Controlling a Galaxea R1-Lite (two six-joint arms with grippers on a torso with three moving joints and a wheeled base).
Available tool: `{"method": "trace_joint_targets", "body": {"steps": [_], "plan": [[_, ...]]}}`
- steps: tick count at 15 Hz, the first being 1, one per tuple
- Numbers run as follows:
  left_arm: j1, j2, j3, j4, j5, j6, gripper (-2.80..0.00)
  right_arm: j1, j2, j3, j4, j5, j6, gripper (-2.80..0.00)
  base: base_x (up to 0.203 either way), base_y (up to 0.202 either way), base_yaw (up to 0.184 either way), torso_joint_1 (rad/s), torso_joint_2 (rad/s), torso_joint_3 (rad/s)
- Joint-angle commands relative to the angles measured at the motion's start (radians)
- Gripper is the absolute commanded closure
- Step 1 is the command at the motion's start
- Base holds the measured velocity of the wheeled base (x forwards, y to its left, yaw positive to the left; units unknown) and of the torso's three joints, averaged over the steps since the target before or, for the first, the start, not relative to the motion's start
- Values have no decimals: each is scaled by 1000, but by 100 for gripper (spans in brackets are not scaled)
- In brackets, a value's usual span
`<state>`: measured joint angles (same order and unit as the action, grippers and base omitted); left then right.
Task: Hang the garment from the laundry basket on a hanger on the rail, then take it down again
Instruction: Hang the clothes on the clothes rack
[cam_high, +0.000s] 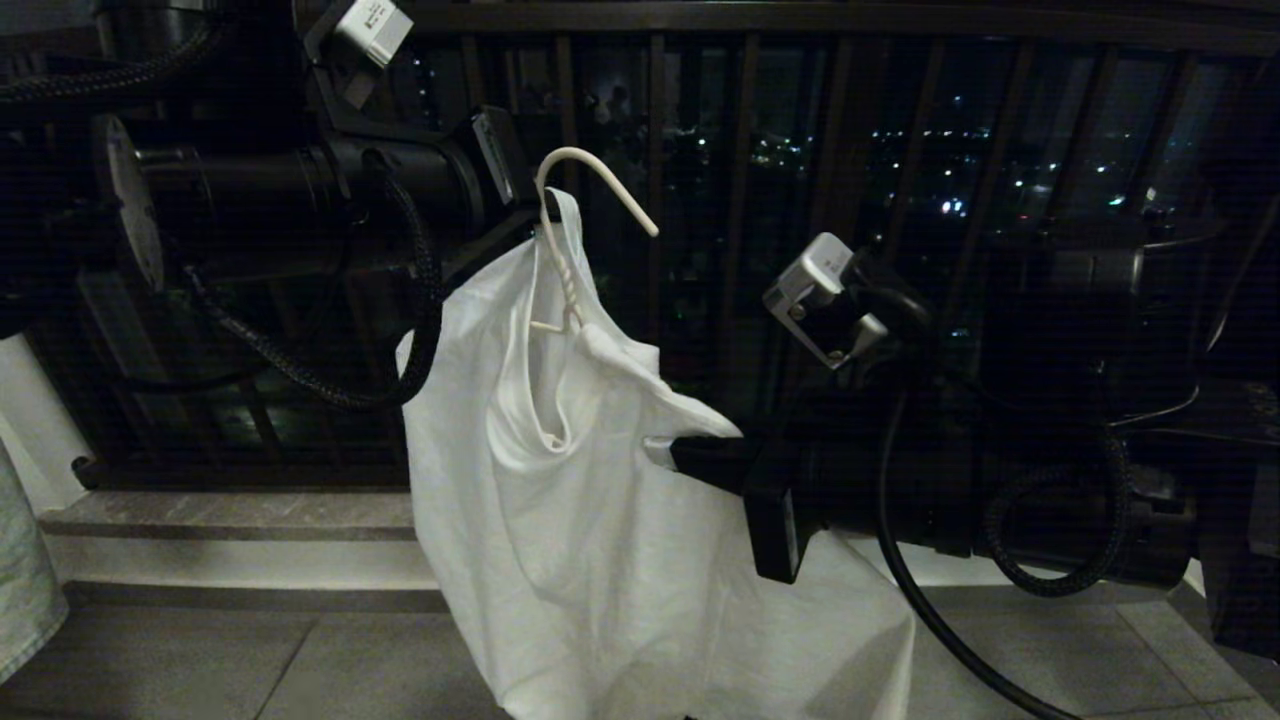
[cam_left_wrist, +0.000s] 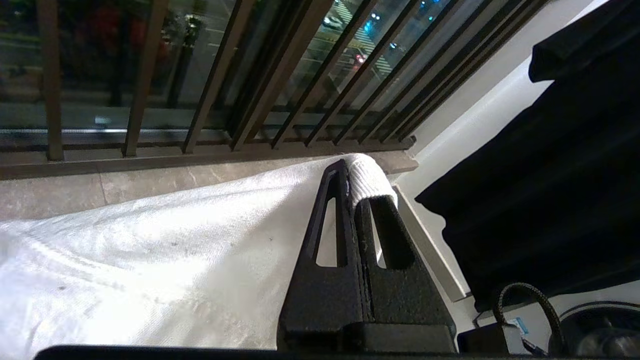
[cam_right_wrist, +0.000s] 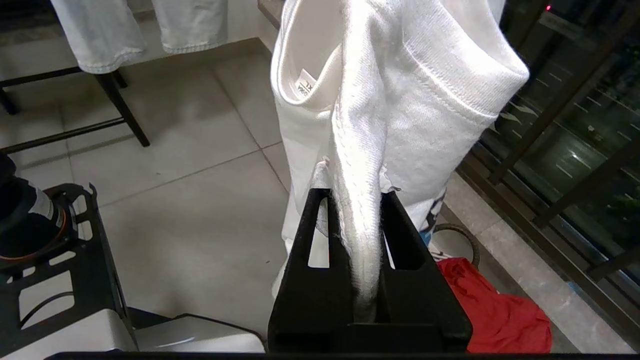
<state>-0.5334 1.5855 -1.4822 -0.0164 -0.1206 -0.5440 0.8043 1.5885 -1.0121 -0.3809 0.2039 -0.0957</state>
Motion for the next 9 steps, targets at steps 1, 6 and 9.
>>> {"method": "trace_joint_targets", "body": {"steps": [1,6,9], "plan": [[0,1,3,0,-5,-4,0,1,1,0,-3,2,-1,0,0,0,0,0,0,0],[-5,-11,1,20,-42,-7,-280,0,-9,-2,-4,2,2,0,0,0,0,0,0,0],[-3,-18,-15,61,-61,-8,-280,-3,-13,-2,-4,1,2,0,0,0,0,0,0,0]]}}
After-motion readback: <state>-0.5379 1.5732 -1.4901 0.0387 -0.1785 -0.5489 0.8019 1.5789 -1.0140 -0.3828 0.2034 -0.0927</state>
